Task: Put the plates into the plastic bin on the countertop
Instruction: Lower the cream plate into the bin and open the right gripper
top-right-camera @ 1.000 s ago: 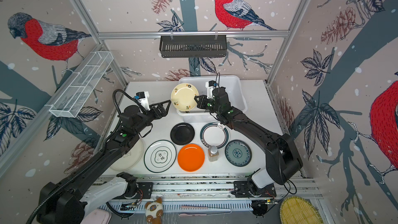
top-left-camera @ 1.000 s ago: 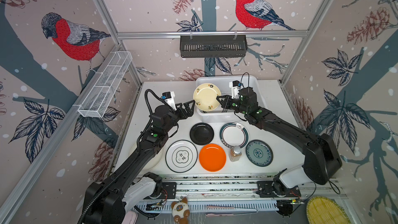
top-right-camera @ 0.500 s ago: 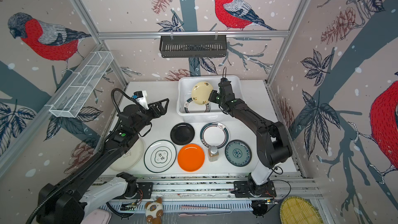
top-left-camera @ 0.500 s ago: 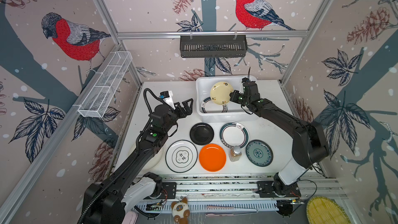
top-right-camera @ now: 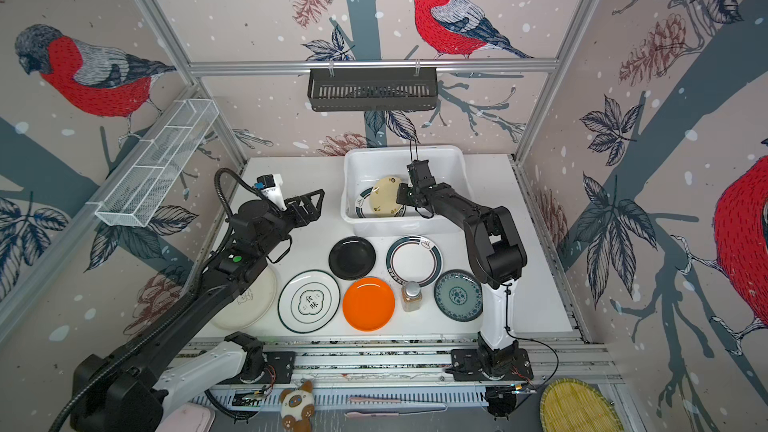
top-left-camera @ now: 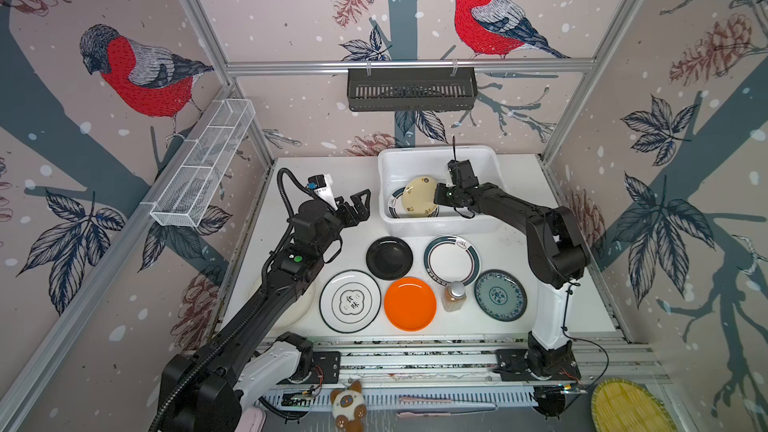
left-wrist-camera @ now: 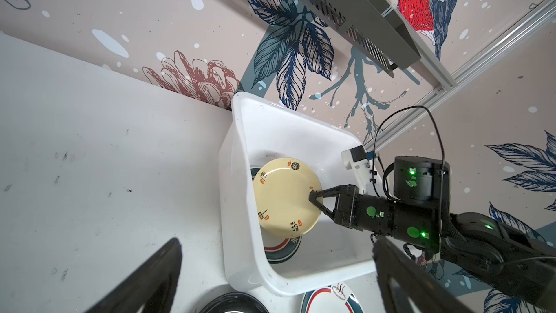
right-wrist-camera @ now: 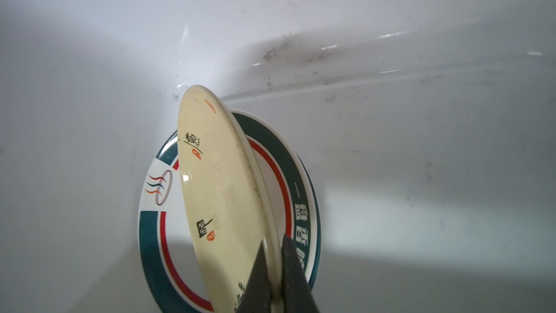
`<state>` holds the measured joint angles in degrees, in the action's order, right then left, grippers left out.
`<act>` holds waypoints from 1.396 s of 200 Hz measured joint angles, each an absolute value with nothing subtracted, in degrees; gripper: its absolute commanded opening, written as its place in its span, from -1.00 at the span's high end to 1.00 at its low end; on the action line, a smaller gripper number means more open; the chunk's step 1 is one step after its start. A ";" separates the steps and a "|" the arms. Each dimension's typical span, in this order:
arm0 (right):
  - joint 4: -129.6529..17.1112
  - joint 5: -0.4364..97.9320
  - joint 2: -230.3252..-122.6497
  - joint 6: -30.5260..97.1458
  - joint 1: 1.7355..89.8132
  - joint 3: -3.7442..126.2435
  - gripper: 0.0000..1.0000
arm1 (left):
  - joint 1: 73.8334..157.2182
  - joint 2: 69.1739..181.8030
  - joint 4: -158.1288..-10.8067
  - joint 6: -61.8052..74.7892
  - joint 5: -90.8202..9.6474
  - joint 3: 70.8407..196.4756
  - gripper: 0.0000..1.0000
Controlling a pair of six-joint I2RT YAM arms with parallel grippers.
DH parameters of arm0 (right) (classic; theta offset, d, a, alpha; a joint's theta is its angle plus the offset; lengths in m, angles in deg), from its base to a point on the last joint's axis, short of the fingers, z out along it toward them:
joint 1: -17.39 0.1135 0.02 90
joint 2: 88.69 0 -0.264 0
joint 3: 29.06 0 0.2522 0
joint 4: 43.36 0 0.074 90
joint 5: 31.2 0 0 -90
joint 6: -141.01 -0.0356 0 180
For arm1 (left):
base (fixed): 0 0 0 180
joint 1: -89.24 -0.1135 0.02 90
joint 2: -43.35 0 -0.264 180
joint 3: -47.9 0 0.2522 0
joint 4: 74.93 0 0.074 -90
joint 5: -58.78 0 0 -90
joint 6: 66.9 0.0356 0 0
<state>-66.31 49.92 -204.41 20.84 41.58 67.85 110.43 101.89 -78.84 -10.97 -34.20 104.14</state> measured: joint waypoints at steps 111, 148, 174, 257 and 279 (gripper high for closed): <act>-66.38 49.78 -206.55 21.45 42.10 68.79 0.33 | 110.43 104.18 -79.06 -10.94 -34.20 104.88 -0.96; -67.62 50.27 -206.44 22.45 42.12 68.77 0.03 | 110.43 104.18 -79.04 -10.92 -34.20 104.88 -0.96; -67.75 50.29 -206.09 22.48 42.19 68.77 -0.55 | 110.43 104.18 -79.06 -10.90 -34.20 104.88 -0.96; -67.80 49.70 -199.58 23.98 42.19 68.94 -0.99 | 110.43 103.27 -82.16 -8.01 -27.73 104.88 -0.96; -67.86 49.74 -197.17 24.25 42.10 68.99 -0.99 | 110.43 102.81 -84.70 -7.99 -24.30 104.88 -0.96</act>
